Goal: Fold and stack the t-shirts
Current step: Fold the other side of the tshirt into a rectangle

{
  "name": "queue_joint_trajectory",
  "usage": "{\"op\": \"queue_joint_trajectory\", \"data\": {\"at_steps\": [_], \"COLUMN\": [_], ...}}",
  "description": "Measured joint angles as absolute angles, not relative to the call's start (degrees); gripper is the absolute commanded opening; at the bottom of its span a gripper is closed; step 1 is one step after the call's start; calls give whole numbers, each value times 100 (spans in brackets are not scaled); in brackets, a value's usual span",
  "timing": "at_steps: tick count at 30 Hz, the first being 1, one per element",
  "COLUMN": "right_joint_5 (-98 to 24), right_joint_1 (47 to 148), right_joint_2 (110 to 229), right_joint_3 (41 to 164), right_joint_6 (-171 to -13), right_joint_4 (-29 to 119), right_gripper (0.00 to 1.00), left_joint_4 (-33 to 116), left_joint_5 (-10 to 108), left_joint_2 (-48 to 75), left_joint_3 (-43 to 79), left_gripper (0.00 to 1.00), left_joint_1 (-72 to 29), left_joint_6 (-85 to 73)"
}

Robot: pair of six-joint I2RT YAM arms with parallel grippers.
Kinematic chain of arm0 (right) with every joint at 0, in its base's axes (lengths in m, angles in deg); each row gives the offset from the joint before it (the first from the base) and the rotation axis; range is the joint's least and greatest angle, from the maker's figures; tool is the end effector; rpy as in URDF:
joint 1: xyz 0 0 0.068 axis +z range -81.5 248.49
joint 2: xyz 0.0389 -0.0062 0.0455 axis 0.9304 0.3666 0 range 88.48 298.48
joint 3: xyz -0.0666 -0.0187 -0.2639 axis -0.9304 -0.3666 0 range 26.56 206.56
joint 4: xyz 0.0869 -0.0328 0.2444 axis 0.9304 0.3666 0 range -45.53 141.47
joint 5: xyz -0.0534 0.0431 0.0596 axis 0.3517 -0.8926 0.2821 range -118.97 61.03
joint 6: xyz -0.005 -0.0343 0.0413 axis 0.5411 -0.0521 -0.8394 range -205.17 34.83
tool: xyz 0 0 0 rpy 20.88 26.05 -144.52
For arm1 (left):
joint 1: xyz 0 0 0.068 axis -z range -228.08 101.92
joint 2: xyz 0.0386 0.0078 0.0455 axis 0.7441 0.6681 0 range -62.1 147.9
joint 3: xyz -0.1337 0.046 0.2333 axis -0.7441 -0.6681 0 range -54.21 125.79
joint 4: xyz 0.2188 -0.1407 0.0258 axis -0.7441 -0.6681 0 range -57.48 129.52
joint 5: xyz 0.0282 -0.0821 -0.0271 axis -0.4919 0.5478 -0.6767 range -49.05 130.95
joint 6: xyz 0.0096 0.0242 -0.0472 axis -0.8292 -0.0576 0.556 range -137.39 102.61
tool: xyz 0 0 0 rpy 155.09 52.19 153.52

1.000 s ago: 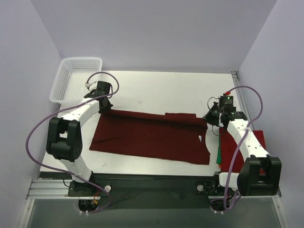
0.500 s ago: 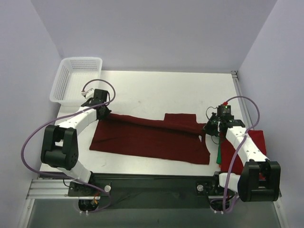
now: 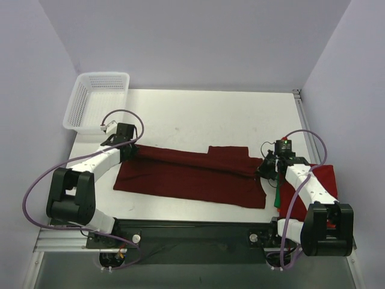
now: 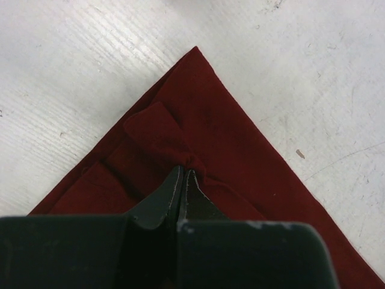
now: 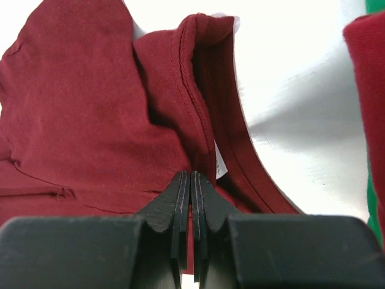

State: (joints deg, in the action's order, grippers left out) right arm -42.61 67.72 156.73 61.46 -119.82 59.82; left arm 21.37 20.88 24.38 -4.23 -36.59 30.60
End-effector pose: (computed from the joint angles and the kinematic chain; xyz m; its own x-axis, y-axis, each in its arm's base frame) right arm 0.2316 0.0053 0.1925 -0.6990 0.5621 -0.4422 0.3099 0.7953 0.5211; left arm 0.2950 -0.0474 0.1919 -0.5293 -0.6045 -0.5953 -0.5989 0.7632 -0.2426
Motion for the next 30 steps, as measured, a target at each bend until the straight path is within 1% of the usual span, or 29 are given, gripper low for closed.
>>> {"op": "queue_joint_trajectory", "data": {"at_steps": [5, 6, 8, 9, 11, 12, 13, 15, 19, 20, 22, 23, 26, 29, 30], "right_joint_5": [-4277, -4279, -4283, -4290, -4294, -4296, -4299, -4310, -4329, -4329, -4327, -4323, -4268, -4240, -4237], "right_joint_1": [6770, 6770, 6770, 6770, 6770, 6768, 6765, 6765, 6768, 6770, 6778, 6802, 6977, 7143, 7174], "right_joint_2": [15671, 15671, 15671, 15671, 15671, 15664, 15644, 15550, 15275, 15229, 15205, 15214, 15282, 15498, 15590], "right_joint_3": [6143, 6135, 6091, 6060, 5990, 5966, 5942, 5916, 5923, 5931, 5986, 6017, 6167, 6353, 6390], "right_joint_6": [-11982, -11982, -11982, -11985, -11989, -11978, -11980, -11956, -11939, -11937, -11937, -11937, -11934, -11937, -11937], "right_joint_4": [5961, 5947, 5893, 5871, 5851, 5858, 5853, 5878, 5886, 5884, 5893, 5888, 5886, 5823, 5775], "right_gripper": [0, 2, 6, 15, 27, 39, 43, 49, 49, 49, 49, 49, 49, 49, 49], "left_joint_4": [2364, 2412, 2526, 2574, 2740, 2808, 2865, 2937, 3061, 3101, 3112, 3088, 2902, 2806, 2799], "left_joint_5": [2088, 2088, 2090, 2090, 2094, 2094, 2096, 2090, 2083, 2083, 2079, 2070, 1994, 1928, 1913], "left_joint_2": [2239, 2193, 2066, 2027, 1942, 1887, 1806, 1640, 1299, 1247, 1227, 1264, 1535, 2007, 2186], "left_joint_3": [-714, -771, -939, -1003, -1160, -1245, -1348, -1475, -1540, -1538, -1499, -1451, -1125, -646, -493], "left_gripper": [0, 0, 7, 15, 26, 36, 42, 45, 44, 40, 37, 33, 32, 28, 23], "left_joint_1": [-3659, -3659, -3659, -3659, -3659, -3659, -3661, -3672, -3690, -3690, -3688, -3683, -3620, -3519, -3495], "left_joint_6": [3110, 3112, 3123, 3126, 3117, 3115, 3108, 3117, 3102, 3099, 3091, 3091, 3117, 3143, 3145]}}
